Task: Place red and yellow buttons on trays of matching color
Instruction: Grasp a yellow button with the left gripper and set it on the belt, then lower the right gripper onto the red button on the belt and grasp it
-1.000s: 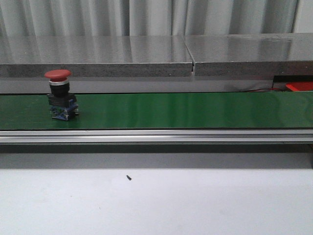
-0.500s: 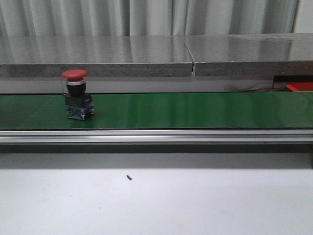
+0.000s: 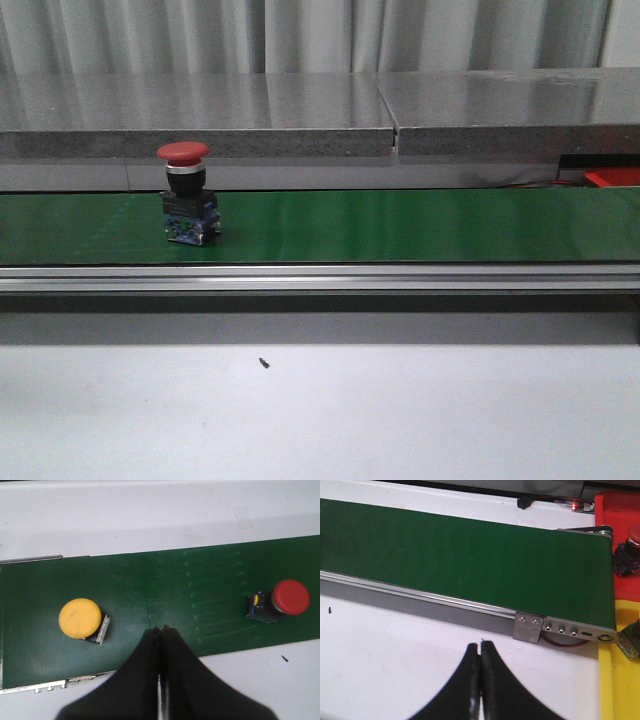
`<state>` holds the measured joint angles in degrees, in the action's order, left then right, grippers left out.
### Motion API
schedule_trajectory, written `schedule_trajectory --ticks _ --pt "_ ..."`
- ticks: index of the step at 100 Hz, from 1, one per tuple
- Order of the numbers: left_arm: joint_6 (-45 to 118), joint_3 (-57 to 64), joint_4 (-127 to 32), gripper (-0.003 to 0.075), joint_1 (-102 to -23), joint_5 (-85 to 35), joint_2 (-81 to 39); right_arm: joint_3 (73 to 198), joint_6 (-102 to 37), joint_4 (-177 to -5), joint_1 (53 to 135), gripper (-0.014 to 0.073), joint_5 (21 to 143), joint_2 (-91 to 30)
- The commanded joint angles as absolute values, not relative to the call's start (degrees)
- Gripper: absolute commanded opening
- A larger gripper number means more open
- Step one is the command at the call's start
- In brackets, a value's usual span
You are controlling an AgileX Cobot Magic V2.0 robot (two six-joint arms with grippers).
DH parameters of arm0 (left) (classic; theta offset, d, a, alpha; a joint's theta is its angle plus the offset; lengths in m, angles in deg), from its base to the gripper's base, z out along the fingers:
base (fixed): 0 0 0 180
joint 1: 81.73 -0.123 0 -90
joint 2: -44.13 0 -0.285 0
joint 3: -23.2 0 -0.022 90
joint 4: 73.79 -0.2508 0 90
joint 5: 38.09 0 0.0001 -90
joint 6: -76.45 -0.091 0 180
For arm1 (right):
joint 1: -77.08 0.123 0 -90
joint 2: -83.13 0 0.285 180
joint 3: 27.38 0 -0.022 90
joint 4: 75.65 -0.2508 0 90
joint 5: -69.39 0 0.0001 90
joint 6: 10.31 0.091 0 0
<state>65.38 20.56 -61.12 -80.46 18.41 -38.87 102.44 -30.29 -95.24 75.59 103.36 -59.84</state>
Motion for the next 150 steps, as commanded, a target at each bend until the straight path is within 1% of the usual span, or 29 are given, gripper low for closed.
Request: schedule_trajectory --ticks 1,16,30,58,79,92,109,138,145,150 --pt "65.22 18.42 -59.91 -0.0019 -78.58 13.05 -33.49 103.88 -30.34 -96.72 75.74 -0.0049 99.75 -59.76" --pt "65.22 12.08 -59.90 -0.0019 -76.31 8.93 -27.06 103.88 -30.34 -97.77 75.74 -0.0049 99.75 -59.76" --pt "65.22 6.15 -60.78 -0.0019 -75.91 5.61 -20.85 103.88 -30.34 -97.89 75.74 -0.0049 99.75 -59.76" --pt "65.22 -5.68 -61.19 -0.0019 -75.91 3.72 -6.35 103.88 -30.34 -97.91 75.74 -0.0049 99.61 -59.76" --pt "65.22 -10.41 -61.19 -0.0019 -75.91 4.07 3.10 103.93 -30.34 -97.91 75.74 -0.0049 99.49 -59.66" --pt "65.22 -10.83 -61.19 -0.0019 -75.91 3.96 5.63 105.72 -30.34 -97.68 76.15 -0.0049 100.70 -58.60" --pt "65.22 -10.83 -61.19 -0.0019 -75.91 4.07 5.88 112.58 -30.34 -97.24 77.61 -0.0046 102.99 -52.36" --pt "65.22 -10.83 -61.19 -0.0019 -75.91 4.07 5.89 126.35 -30.40 -97.22 82.48 -0.0041 106.88 -35.44" --pt "65.22 -10.83 -61.19 -0.0019 -75.91 4.07 5.89 129.68 -30.40 -97.22 83.81 0.0002 108.06 -31.58" --pt "65.22 -10.83 -61.19 -0.0019 -75.91 4.07 5.89 132.06 -30.40 -97.22 85.01 0.0070 108.91 -29.01"
